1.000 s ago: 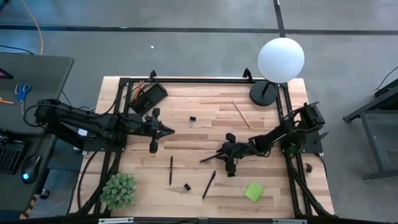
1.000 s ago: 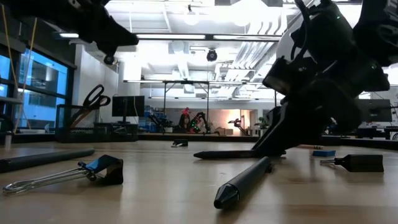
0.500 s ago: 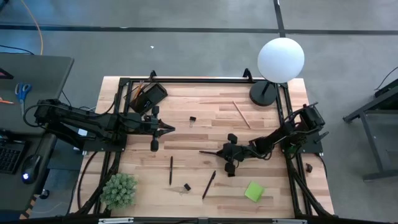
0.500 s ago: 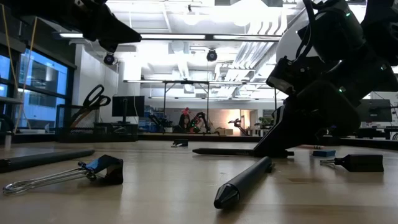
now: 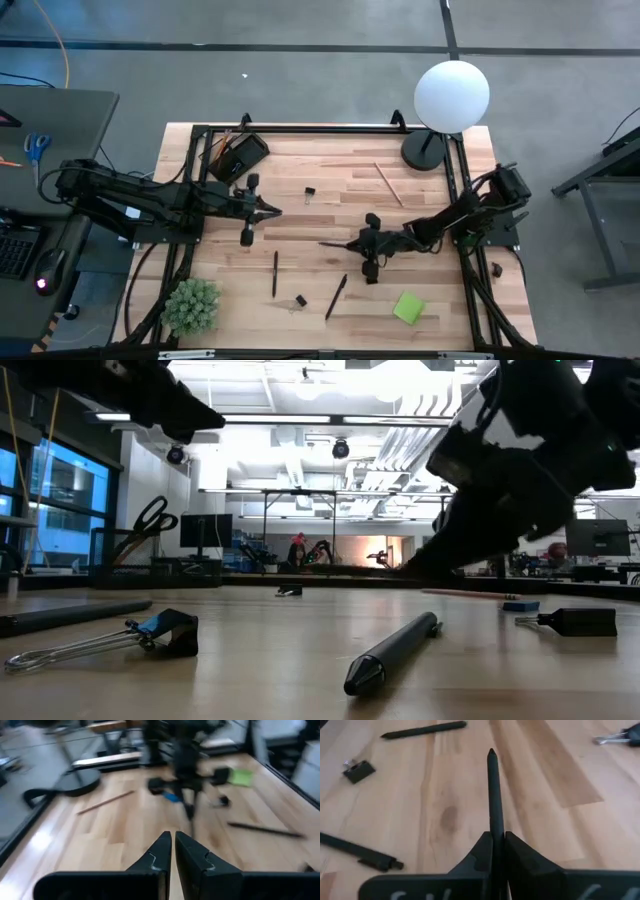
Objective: Pick and place office supplies into organizer
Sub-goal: Put the black pen into the black desk organizer
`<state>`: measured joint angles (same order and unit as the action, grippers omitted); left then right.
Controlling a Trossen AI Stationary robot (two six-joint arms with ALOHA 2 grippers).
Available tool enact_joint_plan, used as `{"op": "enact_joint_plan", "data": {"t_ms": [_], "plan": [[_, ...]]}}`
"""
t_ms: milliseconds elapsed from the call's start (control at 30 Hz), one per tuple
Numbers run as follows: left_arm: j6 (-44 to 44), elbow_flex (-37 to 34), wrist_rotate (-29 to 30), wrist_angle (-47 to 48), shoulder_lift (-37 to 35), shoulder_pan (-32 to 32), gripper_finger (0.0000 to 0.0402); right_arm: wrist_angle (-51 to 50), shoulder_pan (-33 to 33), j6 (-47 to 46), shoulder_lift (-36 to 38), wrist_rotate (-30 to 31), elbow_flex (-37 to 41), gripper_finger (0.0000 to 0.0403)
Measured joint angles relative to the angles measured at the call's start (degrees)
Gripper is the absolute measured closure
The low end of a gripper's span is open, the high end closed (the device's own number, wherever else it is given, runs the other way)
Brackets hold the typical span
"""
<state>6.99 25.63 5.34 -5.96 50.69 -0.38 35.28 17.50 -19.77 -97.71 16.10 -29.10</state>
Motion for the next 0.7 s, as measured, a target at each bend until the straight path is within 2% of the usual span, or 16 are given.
{"op": "enact_joint_plan", "data": {"t_ms": [133,267,333,433,700], "plan": [[3.9,0.0,-8.4,-1.6,3.2,0.0,0.0387,-7.8,-2.1,-4.0,5.5,-0.6,0.0,0.0387],[4.3,0.0,-10.7,-8.1,7.4,-0.1,0.0387,-20.9,-4.8,-7.1,10.5,-2.1,-3.0,0.0387],[5.0,0.8,-9.0,-10.8,9.8,-0.1,0.0386,-28.0,-5.9,-7.1,11.6,-2.9,-7.3,0.0387],[6.5,4.1,-5.9,-8.1,13.1,0.0,0.0367,-39.6,-6.8,-7.0,11.3,-2.9,-15.9,0.0387],[6.5,12.7,4.3,0.0,22.5,-2.1,0.0264,-57.8,-7.4,-3.6,7.7,-3.0,-37.7,0.0386]]}}
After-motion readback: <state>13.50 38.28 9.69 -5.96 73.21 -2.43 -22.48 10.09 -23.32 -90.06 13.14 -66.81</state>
